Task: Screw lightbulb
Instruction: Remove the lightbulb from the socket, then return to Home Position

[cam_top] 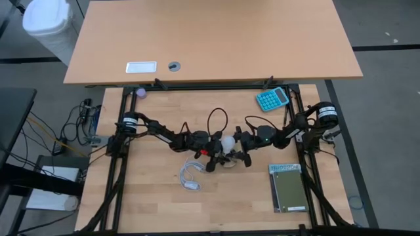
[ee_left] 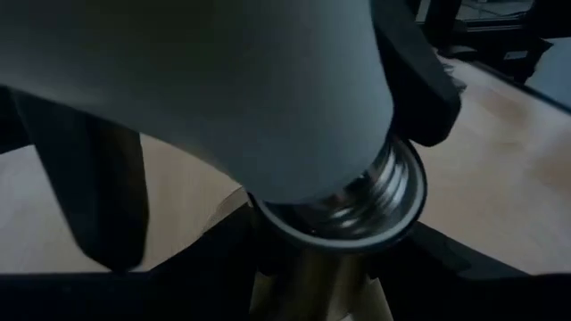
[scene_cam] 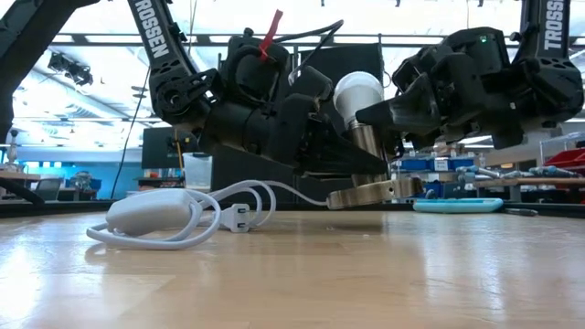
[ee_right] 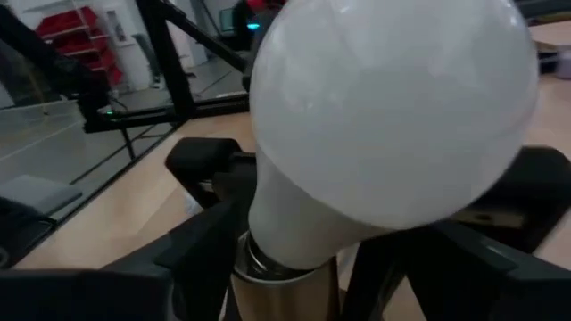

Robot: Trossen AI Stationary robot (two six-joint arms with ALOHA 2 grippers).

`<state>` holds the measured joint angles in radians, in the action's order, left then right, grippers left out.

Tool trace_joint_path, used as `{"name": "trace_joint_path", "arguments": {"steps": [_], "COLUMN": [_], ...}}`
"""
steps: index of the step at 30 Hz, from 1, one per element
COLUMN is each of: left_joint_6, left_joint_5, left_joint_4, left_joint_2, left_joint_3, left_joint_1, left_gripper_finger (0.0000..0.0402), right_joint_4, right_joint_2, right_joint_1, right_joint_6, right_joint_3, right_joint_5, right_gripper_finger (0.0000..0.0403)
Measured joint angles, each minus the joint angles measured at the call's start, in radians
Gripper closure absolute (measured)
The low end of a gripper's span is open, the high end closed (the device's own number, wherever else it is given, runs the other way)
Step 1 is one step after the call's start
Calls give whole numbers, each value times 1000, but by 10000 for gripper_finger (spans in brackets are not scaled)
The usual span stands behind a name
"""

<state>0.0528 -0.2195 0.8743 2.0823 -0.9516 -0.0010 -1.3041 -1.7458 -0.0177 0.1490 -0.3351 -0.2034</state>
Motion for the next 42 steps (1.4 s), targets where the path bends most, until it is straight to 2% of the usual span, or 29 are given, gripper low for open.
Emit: {"name": "trace_joint_path", "arguments": {"steps": [5, 10, 15, 26, 29, 33, 38, 42], "left_joint_6": [-7, -7, -7, -11, -42, -148, -219, -208], "left_joint_5": [30, 43, 54, 86, 147, 229, 405, 441], "left_joint_4": [-10, 4, 5, 4, 1, -39, -102, -97], "left_joint_2": [0, -1, -2, -6, -6, -5, -4, -4], "left_joint_3": [0, 0, -1, -2, -2, -2, -1, 0], "left_joint_1": [1, 2, 2, 11, 13, 32, 37, 37], "left_gripper_finger": [207, 207, 207, 207, 207, 207, 207, 207], "right_joint_4": [19, 33, 51, 119, 118, 182, 310, 249], "right_joint_2": [41, 118, 178, 202, 202, 202, 200, 201], "right_joint_1": [2, 5, 41, 133, 143, 117, 75, 52], "right_joint_6": [0, 19, 18, 55, 43, 128, 181, 137], "right_joint_3": [41, 106, 155, 203, 192, 191, 192, 192], "right_joint_5": [66, 98, 183, 376, 413, 517, 674, 688], "right_gripper_finger": [104, 103, 103, 106, 106, 107, 127, 142]}}
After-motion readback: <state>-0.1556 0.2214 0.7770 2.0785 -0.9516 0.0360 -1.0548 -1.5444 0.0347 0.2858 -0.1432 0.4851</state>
